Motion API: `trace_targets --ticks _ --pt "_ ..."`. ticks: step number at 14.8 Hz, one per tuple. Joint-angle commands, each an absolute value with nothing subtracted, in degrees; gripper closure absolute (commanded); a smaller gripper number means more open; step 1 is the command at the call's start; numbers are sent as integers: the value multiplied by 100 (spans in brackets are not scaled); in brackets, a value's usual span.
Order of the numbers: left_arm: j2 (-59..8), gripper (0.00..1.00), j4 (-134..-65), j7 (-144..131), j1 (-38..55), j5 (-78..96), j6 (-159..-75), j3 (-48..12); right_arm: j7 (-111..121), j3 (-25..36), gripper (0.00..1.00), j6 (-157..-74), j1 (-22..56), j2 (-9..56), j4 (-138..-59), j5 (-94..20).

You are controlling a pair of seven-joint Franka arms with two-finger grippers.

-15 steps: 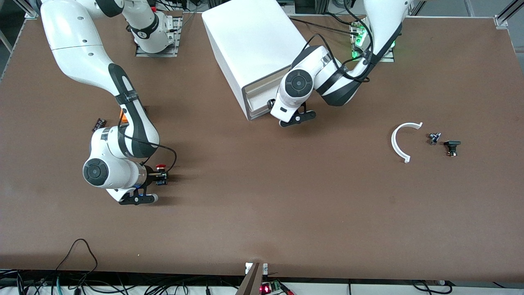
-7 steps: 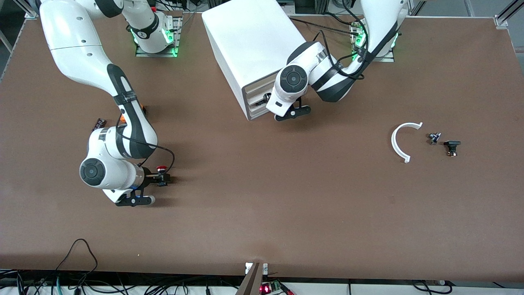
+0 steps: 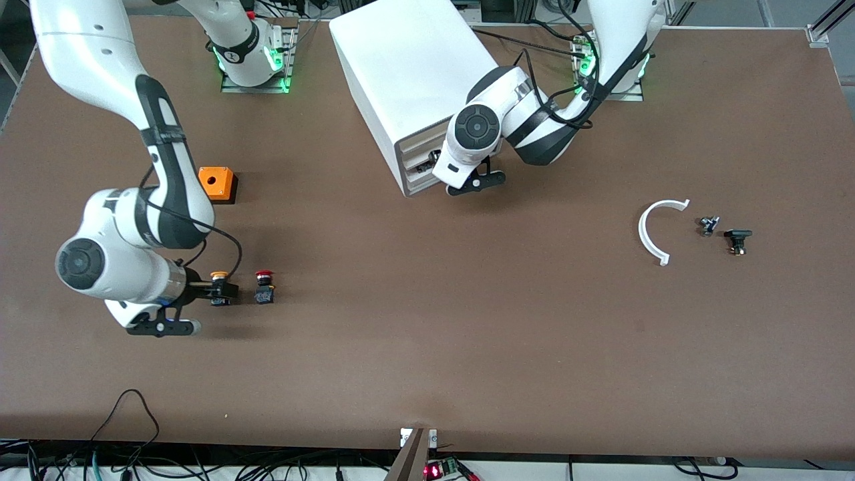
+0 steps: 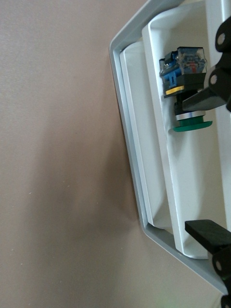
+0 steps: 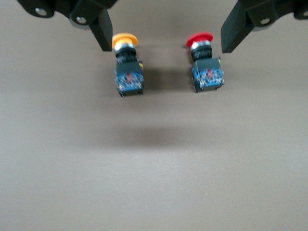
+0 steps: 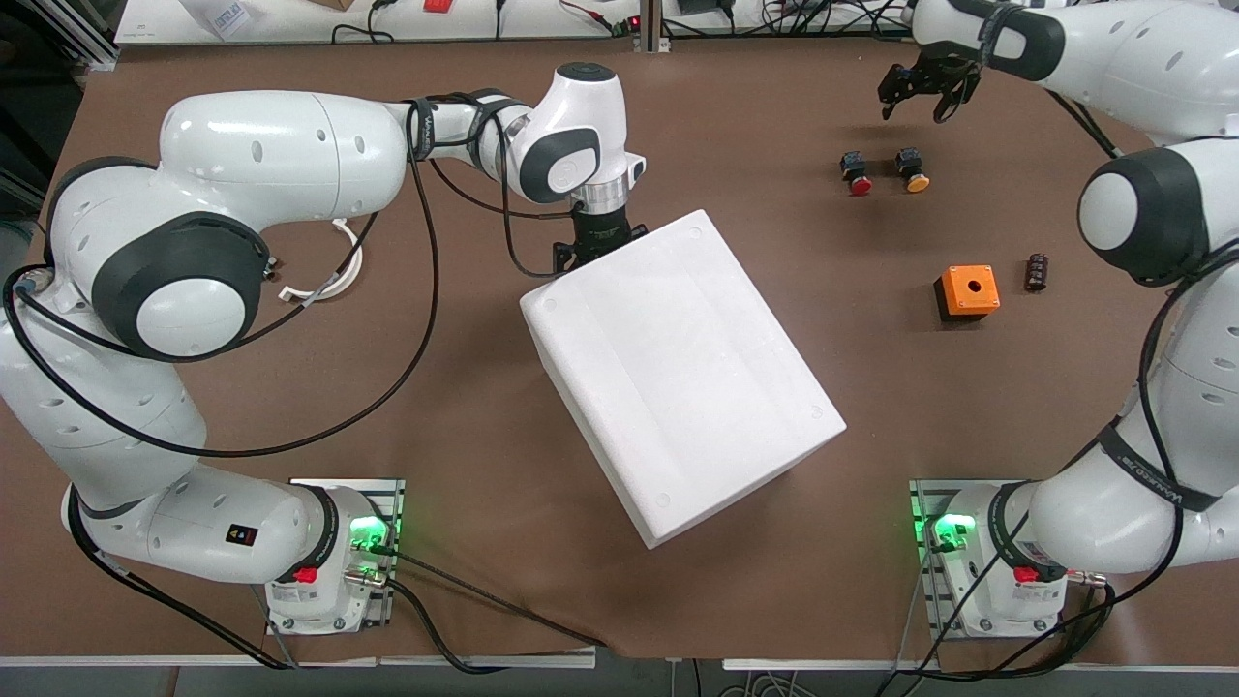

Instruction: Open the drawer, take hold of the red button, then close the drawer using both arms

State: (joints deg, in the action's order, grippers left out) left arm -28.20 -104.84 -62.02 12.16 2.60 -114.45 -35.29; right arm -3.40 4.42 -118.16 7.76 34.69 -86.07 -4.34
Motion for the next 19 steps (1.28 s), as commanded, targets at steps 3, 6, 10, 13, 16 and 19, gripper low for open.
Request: trace_targets --ticks 3,6,10,13,16,19 --pt "-2523 0 -10118 -5969 669 273 -11216 -3516 -466 431 0 -11699 773 2024 -9842 -360" --pt "-2444 0 -9442 -5197 222 -59 -10331 -3472 -466 439 0 -11147 773 1461 -9914 -360" --pt "-2356 0 -8615 -3677 -438 -755 -9528 -3498 -466 492 0 -10276 773 880 -9844 -212" --pt "-2277 0 -8149 -2526 -1009 -800 -9308 -3472 -440 554 0 -9688 773 598 -9573 -132" --pt "-1838 0 -8173 -1226 -1020 -695 -9308 -2745 -588 554 0 -8897 773 589 -8949 -88" --pt "-1031 0 -8516 7 -292 -458 -9334 -1201 -677 501 0 -8605 782 335 -8806 -9"
